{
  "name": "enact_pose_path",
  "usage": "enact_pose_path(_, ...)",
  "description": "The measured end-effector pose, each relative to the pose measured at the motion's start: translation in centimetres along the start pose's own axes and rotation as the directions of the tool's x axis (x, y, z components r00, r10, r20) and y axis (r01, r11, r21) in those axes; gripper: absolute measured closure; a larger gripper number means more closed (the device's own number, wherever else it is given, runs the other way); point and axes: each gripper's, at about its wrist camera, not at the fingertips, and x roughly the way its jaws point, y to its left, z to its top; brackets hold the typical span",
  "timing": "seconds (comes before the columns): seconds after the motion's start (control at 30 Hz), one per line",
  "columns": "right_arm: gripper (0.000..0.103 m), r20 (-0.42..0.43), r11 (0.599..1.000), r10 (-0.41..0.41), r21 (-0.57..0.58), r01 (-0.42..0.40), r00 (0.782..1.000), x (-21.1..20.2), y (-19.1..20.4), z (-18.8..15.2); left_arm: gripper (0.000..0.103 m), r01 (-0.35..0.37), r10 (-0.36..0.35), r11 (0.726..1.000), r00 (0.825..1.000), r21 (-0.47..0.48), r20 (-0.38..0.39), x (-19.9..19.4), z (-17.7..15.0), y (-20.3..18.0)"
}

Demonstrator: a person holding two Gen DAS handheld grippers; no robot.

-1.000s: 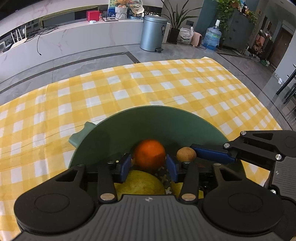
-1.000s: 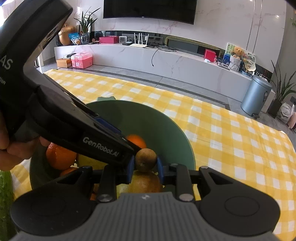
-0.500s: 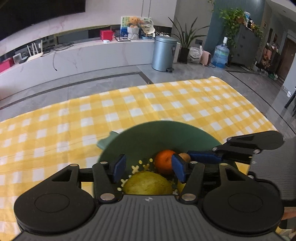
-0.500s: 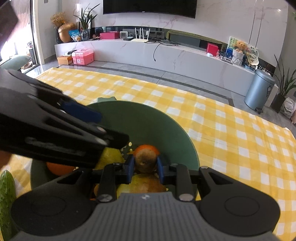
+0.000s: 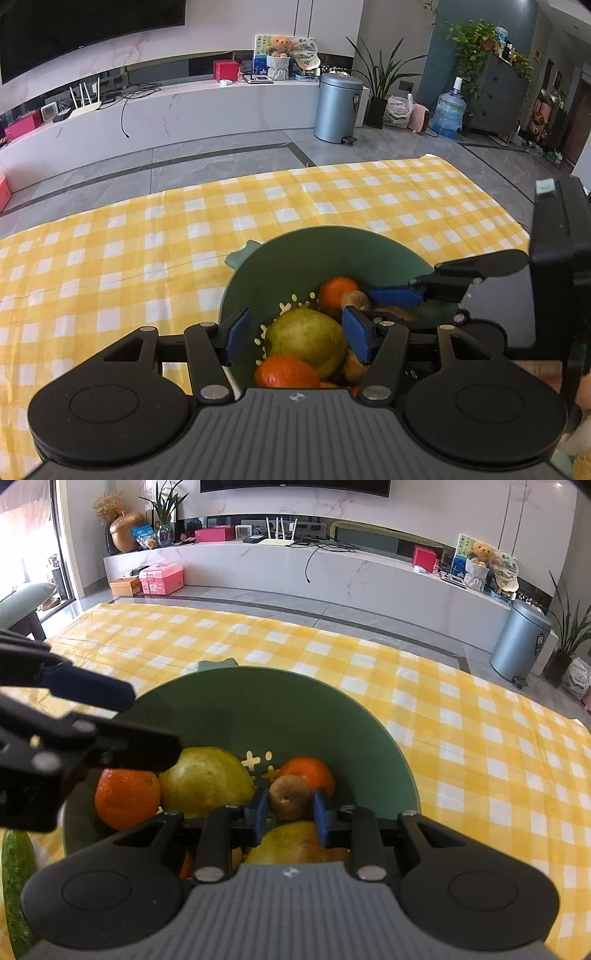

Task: Organize fruits
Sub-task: 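Withdraw both tools from the colander toward the kiwis and red tomato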

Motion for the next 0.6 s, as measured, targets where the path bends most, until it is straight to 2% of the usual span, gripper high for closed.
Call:
enact_pose_path(0.07, 0.078, 0.0, 1.0, -0.002, 0.001, 0.002, 1.0, -0.3, 0.1, -0.1, 0.037, 0.004, -0.004, 1.0, 1.0, 0.003, 0.005, -0.6, -0.2, -0.2)
enact_pose_path(0.13, 0.062, 0.008, 1.0, -0.006, 0.007, 0.006, 1.0, -0.8, 0.2, 0.0, 0.037, 0.008, -0.009, 1.0, 1.0, 0.008, 0.012, -1.4, -0.4, -0.4)
enact_pose_path(0.17, 0.061, 0.018, 1.0, -0.011, 0.008, 0.011, 1.0, -1.1, 0.2, 0.0, 0.037, 0.009, -0.009, 1.0, 1.0, 0.009, 0.016, -1.7, -0.6, -0.5)
enact_pose_path(0.27, 0.059, 0.032, 1.0, -0.017, 0.012, 0.017, 0.999, -2.1, 0.2, 0.1, 0.037, 0.011, -0.011, 1.0, 1.0, 0.01, 0.017, -2.7, -1.0, -0.7)
enact_pose_path(0.4, 0.049, 0.058, 0.999, -0.032, 0.039, 0.03, 0.998, -3.9, 0.4, -0.4, 0.037, 0.019, -0.019, 1.0, 1.0, 0.017, 0.018, -3.9, -1.9, -0.8)
enact_pose_path(0.6, 0.048, 0.154, 0.995, -0.06, 0.086, 0.048, 0.986, -7.7, 1.5, -2.6, 0.037, 0.048, -0.048, 0.998, 0.999, 0.032, 0.022, -5.5, -4.2, -0.8)
